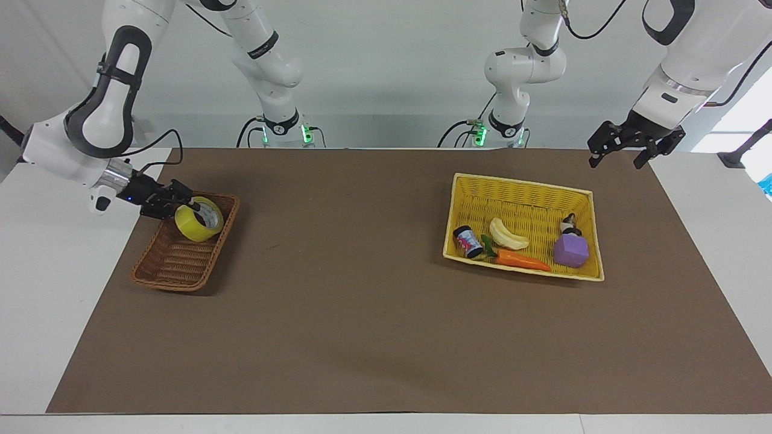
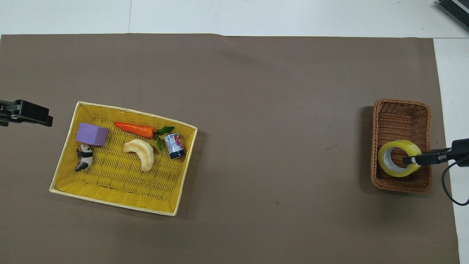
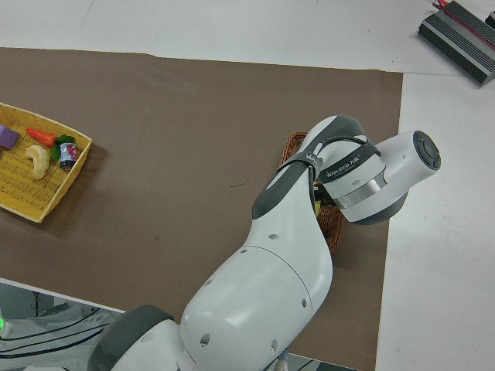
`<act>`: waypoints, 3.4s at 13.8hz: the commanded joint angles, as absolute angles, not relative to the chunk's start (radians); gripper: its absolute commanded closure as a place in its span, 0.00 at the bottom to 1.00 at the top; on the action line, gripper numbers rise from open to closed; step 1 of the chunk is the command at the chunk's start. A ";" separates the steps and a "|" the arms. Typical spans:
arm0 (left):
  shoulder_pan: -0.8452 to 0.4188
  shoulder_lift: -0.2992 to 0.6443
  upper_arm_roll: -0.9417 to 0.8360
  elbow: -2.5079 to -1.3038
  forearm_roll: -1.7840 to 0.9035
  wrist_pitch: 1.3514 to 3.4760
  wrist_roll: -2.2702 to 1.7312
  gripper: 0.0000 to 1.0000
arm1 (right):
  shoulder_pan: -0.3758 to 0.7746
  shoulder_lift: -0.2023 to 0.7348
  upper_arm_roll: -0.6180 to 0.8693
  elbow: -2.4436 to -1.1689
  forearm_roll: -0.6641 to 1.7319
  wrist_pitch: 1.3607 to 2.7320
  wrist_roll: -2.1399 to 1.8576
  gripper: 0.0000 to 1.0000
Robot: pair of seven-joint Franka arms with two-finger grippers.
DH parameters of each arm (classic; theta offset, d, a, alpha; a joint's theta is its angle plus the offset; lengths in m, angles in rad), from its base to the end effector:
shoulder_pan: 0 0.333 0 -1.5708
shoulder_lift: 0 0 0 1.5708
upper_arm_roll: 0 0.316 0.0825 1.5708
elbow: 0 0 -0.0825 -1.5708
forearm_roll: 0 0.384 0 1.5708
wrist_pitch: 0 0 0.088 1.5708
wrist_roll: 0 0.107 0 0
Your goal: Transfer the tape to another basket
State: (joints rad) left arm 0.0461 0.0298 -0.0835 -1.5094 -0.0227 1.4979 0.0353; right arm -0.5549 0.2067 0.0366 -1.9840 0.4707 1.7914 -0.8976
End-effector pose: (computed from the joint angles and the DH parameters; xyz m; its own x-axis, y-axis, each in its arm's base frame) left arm 0.5561 -0.0226 0.6305 0.9964 -0.0743 -0.0402 -0.0733 -0.9970 0.0266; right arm 0.4975 -0.2398 0.3445 0.9850 0.1682 0.0390 0.1614 -0.8168 -0.5539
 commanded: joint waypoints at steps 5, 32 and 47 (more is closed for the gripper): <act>0.077 0.026 -0.094 -1.505 -0.002 1.416 0.041 0.00 | -0.537 0.213 0.046 -1.827 0.443 1.804 -0.796 0.00; 0.080 0.017 -0.095 -1.526 -0.014 1.474 0.043 0.00 | 0.072 -0.051 0.057 -1.546 -0.038 1.559 0.368 0.00; 0.074 0.017 -0.095 -1.528 -0.014 1.476 0.049 0.00 | 0.057 -0.081 0.055 -1.575 -0.006 1.557 0.199 0.00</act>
State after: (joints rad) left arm 0.0698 0.0325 -0.0910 -1.5115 -0.0219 1.4594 0.0396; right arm 0.0636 -0.0820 0.0527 -1.5829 -0.0157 1.5570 0.2096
